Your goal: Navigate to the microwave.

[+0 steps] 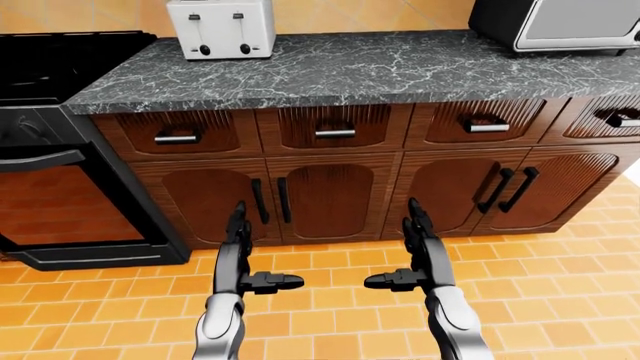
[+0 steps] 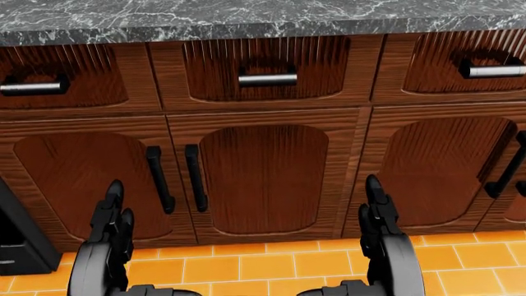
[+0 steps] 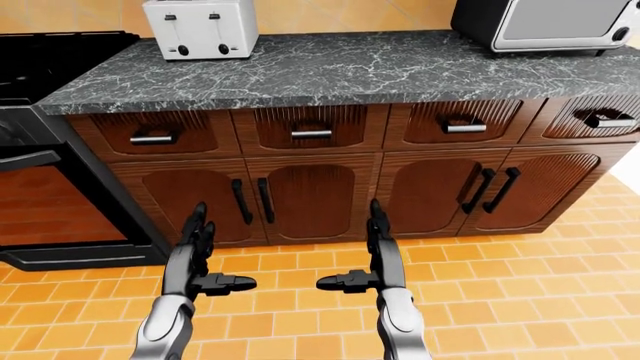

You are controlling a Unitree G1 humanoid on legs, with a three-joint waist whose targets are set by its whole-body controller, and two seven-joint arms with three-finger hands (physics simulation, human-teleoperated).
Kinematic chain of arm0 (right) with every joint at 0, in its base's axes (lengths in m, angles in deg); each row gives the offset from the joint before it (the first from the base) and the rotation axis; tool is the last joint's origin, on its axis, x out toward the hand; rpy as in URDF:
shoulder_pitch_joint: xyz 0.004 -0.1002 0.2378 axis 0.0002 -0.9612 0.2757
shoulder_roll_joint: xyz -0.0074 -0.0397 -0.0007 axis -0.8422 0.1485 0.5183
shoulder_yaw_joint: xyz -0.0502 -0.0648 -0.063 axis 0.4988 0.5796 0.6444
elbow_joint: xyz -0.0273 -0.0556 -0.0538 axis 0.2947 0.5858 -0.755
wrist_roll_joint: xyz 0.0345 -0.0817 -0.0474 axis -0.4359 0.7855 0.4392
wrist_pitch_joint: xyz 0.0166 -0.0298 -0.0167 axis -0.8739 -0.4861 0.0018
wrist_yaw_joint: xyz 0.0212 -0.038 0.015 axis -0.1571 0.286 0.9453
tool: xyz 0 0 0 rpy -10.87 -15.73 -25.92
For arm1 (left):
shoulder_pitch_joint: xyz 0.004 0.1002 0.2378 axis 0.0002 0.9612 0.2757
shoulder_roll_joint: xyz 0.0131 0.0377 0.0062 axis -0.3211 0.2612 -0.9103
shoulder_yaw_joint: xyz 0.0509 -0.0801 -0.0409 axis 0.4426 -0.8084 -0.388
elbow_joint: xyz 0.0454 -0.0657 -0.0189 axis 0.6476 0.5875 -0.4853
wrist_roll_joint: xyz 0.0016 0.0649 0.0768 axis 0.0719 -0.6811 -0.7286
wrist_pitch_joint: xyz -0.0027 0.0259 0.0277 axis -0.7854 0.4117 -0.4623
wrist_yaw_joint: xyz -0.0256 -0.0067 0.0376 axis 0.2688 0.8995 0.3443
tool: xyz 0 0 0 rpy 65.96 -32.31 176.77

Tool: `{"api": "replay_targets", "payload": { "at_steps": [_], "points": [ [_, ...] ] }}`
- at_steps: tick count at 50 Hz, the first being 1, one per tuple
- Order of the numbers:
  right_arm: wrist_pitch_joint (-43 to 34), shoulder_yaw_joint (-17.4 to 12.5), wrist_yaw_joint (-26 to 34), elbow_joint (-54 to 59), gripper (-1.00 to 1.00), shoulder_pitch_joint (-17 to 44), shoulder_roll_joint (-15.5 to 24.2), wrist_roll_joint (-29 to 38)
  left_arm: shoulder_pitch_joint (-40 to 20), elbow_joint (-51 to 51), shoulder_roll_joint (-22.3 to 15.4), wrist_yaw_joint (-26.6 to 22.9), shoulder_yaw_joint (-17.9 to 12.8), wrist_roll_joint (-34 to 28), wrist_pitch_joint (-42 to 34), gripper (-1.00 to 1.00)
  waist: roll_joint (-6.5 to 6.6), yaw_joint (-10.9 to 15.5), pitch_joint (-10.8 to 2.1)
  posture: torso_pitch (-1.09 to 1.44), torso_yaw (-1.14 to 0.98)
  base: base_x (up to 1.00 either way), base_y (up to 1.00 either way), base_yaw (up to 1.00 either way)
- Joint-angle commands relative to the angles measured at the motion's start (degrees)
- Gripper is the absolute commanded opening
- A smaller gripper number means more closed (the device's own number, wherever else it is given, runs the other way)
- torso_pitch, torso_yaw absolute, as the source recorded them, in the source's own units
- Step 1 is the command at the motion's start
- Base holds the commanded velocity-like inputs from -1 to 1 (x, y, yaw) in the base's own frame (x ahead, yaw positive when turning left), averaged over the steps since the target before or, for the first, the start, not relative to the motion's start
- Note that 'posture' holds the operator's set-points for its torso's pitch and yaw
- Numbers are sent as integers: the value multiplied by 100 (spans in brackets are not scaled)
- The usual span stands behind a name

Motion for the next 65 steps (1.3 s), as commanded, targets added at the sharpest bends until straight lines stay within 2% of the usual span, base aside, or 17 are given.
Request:
{"api": "replay_targets", "payload": {
  "at_steps": [1, 13, 17, 20, 22, 26, 31, 34, 35, 40, 45, 46, 50, 53, 56, 58, 65],
  "points": [
    [186, -60, -20, -198, 100, 110, 33, -12, -116, -245, 7, -17, 39, 11, 168, 100, -1, -19, -70, 0, 0, 0, 19, 0],
    [32, -55, -32, -382, 100, 69, 29, -18, -116, -245, 7, -17, 39, 11, 168, 100, 178, -53, -101, 0, 0, 0, 18, 0],
    [142, -70, -30, -228, 100, 108, 31, -22, -116, -245, 7, -17, 39, 11, 168, 100, 79, -8, -79, 0, 0, 0, 19, 0],
    [150, -77, -30, -193, 100, 129, 36, -30, -116, -245, 7, -17, 39, 11, 168, 100, -258, -7, -41, 0, 0, 0, 21, 0],
    [141, -78, -37, -207, 100, 125, 35, -36, -116, -245, 7, -17, 39, 11, 168, 100, -96, -36, -50, 0, 0, 0, 21, 0],
    [70, -61, -39, -318, 100, 86, 32, -32, -116, -245, 7, -17, 39, 11, 168, 100, -190, -66, -98, 0, 0, 0, 21, 0],
    [205, -83, -26, -153, 100, 122, 40, -39, -116, -245, 7, -17, 39, 11, 168, 100, 108, -71, -2, 0, 0, 0, 22, 0],
    [85, -74, -21, -313, 100, 82, 41, -49, -116, -245, 7, -17, 39, 11, 168, 100, 676, -35, -170, 0, 0, 0, 28, 0],
    [95, -77, -18, -295, 100, 90, 41, -52, -116, -245, 7, -17, 39, 11, 168, 100, 299, 8, -101, 0, 0, 0, 35, 0],
    [66, -77, -12, -334, 100, 82, 39, -60, -116, -245, 7, -17, 39, 11, 168, 100, 123, -26, -68, 0, 0, 0, 35, 0],
    [194, -84, -4, -191, 100, 105, 37, -57, -116, -245, 7, -17, 39, 11, 168, 100, -421, -71, -73, 0, 0, 0, 35, 0],
    [174, -76, -4, -225, 100, 93, 36, -54, -116, -245, 7, -17, 39, 11, 168, 100, -258, -142, -56, 0, 0, 0, 35, 0],
    [131, -62, -1, -319, 100, 53, 30, -59, -116, -245, 7, -17, 39, 11, 168, 100, -305, -116, -136, 0, 0, 0, 35, 0],
    [140, -66, 4, -305, 100, 64, 29, -70, -116, -245, 7, -17, 39, 11, 168, 100, -128, -106, -79, 0, 0, 0, 35, 0],
    [113, -67, 6, -324, 100, 67, 29, -79, -116, -245, 7, -17, 39, 11, 168, 100, 178, -115, -51, 0, 0, 0, 35, 0],
    [150, -74, 5, -271, 100, 88, 32, -77, -116, -245, 7, -17, 39, 11, 168, 100, 633, -90, -168, 0, 0, 0, 34, 0],
    [119, -66, 10, -324, 100, 67, 30, -86, -116, -245, 7, -17, 39, 11, 168, 100, 169, -11, -91, 0, 0, 0, 34, 0]
  ]
}}
